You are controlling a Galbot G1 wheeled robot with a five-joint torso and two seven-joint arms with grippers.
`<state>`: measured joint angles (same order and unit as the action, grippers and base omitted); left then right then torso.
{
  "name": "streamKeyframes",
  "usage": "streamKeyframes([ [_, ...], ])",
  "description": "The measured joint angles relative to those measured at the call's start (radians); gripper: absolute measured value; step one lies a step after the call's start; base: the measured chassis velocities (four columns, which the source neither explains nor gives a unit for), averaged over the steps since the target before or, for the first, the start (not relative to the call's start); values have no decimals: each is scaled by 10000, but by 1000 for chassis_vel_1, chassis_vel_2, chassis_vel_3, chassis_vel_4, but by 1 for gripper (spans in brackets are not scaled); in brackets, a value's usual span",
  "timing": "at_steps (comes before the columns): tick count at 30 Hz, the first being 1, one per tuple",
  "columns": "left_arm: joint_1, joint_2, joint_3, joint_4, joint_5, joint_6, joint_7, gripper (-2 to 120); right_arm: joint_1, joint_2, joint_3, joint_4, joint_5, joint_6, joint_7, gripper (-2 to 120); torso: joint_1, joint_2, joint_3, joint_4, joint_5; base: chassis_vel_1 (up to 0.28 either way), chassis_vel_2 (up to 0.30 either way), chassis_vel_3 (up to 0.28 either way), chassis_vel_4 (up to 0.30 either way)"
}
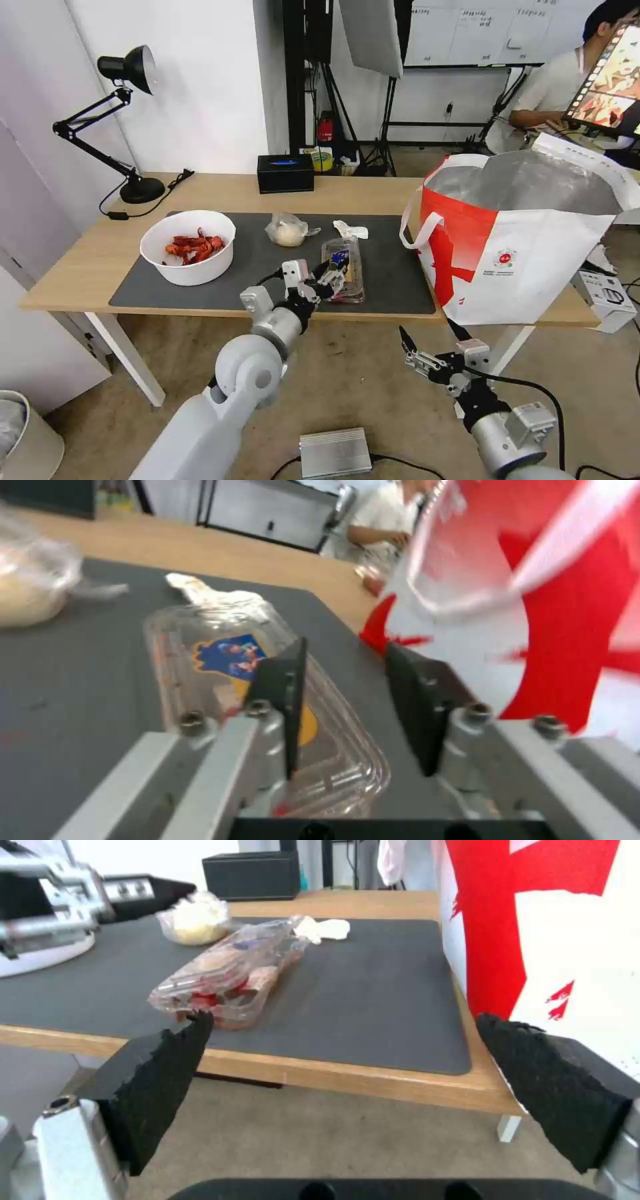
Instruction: Pick up the trash from the table and place it into the takeout bag.
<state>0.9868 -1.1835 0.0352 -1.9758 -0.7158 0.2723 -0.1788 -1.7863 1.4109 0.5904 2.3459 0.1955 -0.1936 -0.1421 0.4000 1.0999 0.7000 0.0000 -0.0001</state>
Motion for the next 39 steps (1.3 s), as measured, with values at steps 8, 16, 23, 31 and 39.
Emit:
streamKeyframes([
  [8,-377,298,566,396,1206,-278,761,3,-12,24,62,223,335,-377,378,100,0,0,0,-1,0,0,0,0,0],
  [16,-550,323,834,713,1810,-278,963,0,36,-102,234,336,697,-594,639,100,0,1,0,-1,1,0,0,0,0],
  [23,-631,368,1042,1082,2524,-221,917,0,76,-115,248,336,875,-622,649,100,0,0,0,-1,1,0,0,0,0],
  [31,-581,375,1143,1205,2729,-218,835,0,172,-116,212,232,1009,-642,640,100,0,0,0,-1,1,0,0,0,0],
  [39,-552,348,1197,1206,2730,-223,823,0,267,-134,202,209,1393,-793,644,100,0,0,0,-1,1,0,0,0,0],
])
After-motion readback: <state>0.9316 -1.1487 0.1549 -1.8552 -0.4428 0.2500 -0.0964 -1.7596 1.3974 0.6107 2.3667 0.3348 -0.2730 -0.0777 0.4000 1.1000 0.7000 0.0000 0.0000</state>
